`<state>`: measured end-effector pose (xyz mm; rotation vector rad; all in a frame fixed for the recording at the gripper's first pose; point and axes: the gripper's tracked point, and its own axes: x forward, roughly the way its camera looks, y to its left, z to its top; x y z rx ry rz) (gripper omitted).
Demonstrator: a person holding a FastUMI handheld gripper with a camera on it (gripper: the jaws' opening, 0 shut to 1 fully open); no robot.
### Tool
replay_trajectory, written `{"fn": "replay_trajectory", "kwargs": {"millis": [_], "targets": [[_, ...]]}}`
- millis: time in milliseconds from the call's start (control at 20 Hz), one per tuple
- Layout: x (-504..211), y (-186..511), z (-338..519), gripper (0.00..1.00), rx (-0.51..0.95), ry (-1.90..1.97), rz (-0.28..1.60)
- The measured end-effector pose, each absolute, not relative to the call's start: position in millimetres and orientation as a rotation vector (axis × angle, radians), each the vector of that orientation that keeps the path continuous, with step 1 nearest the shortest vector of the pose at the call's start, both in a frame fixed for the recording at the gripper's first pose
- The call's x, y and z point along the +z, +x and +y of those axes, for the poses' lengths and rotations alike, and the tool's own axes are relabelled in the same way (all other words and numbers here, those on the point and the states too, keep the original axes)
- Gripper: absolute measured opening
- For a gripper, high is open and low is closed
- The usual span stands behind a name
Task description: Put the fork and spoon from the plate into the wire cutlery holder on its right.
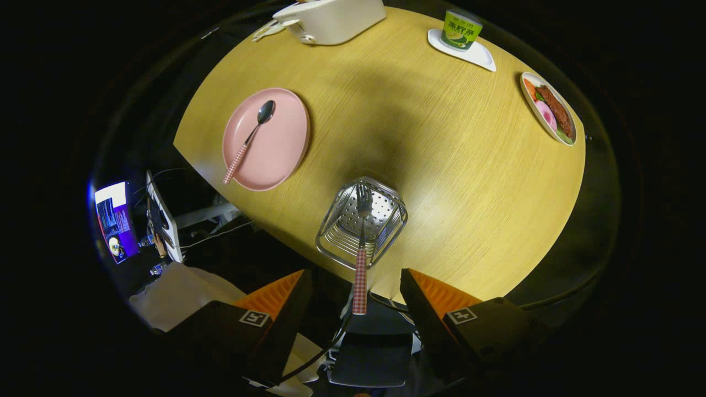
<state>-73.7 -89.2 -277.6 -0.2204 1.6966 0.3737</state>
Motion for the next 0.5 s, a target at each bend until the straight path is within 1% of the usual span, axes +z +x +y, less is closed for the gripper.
{"fn": "replay_trajectory", "kwargs": {"millis": [500], "targets": [[-215,-105,-79,1.0,0.301,-0.051,1.369]]}}
